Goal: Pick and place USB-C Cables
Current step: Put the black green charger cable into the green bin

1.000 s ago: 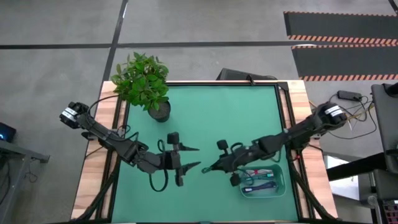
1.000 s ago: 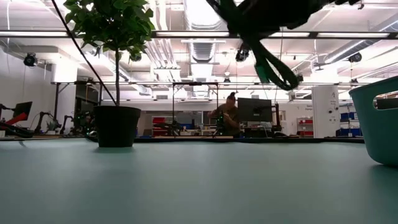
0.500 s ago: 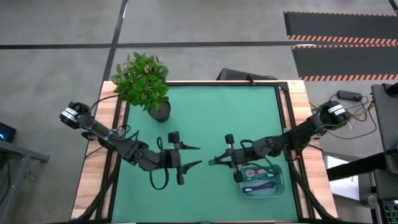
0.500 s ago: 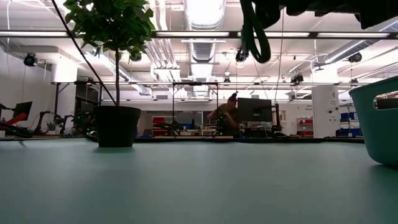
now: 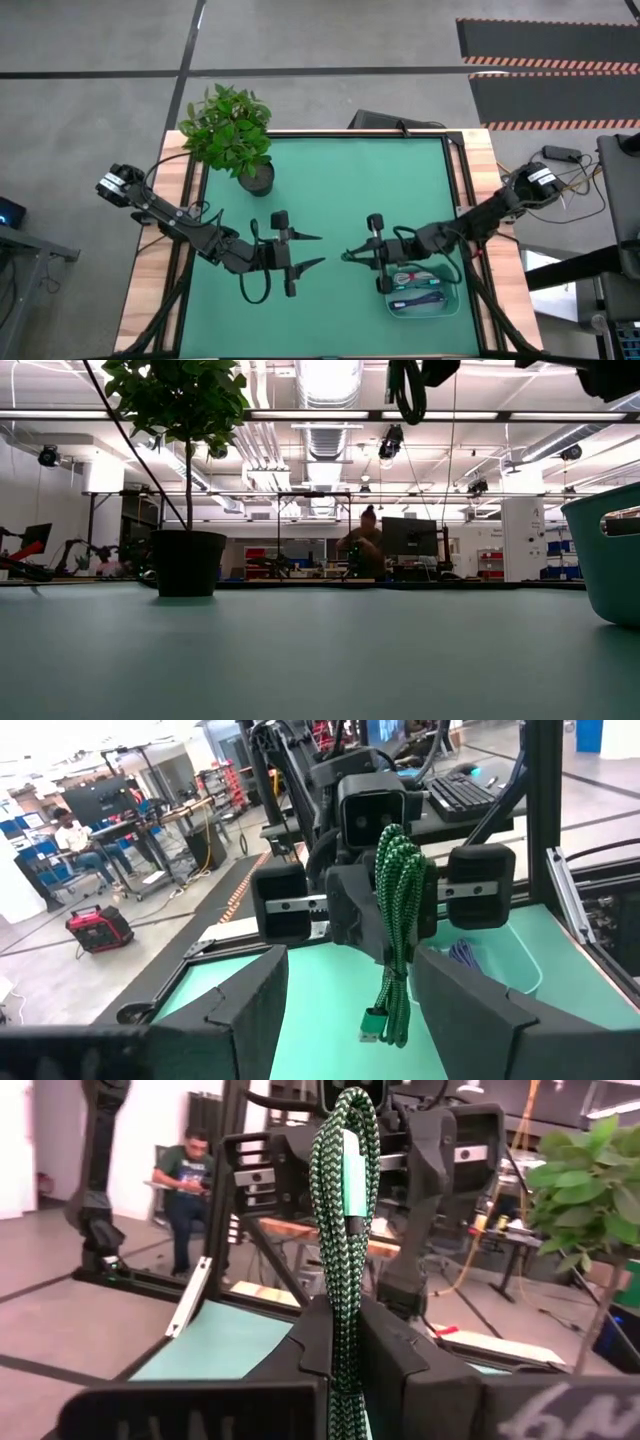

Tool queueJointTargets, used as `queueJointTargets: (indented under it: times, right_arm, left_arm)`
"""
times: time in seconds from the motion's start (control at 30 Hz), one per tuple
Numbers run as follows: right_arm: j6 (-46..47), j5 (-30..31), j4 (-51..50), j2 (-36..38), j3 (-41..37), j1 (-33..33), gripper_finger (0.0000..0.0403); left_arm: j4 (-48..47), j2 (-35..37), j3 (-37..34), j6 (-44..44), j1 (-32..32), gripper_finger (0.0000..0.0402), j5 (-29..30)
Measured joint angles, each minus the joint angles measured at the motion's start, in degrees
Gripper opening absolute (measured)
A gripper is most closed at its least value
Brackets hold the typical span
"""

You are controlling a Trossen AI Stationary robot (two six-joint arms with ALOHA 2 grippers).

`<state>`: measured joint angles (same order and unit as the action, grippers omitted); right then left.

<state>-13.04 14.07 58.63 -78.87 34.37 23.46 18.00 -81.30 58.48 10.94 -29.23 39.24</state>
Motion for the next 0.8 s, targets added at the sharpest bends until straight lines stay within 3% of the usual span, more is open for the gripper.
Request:
queueJointTargets:
  times: [0.57,0.8]
  right_arm:
    - [1.5,2.7,-2.3,3.0,0.0,2.9,0.0015]
    - [8.7,4.6,-16.7,7.7,1.6,2.8,0.0015]
  left_arm:
    - [0.0,0.0,-0.1,0.0,0.0,0.0201,0.0]
    - [0.0,0.0,-0.5,0.0,0.0,0.0201,0.0]
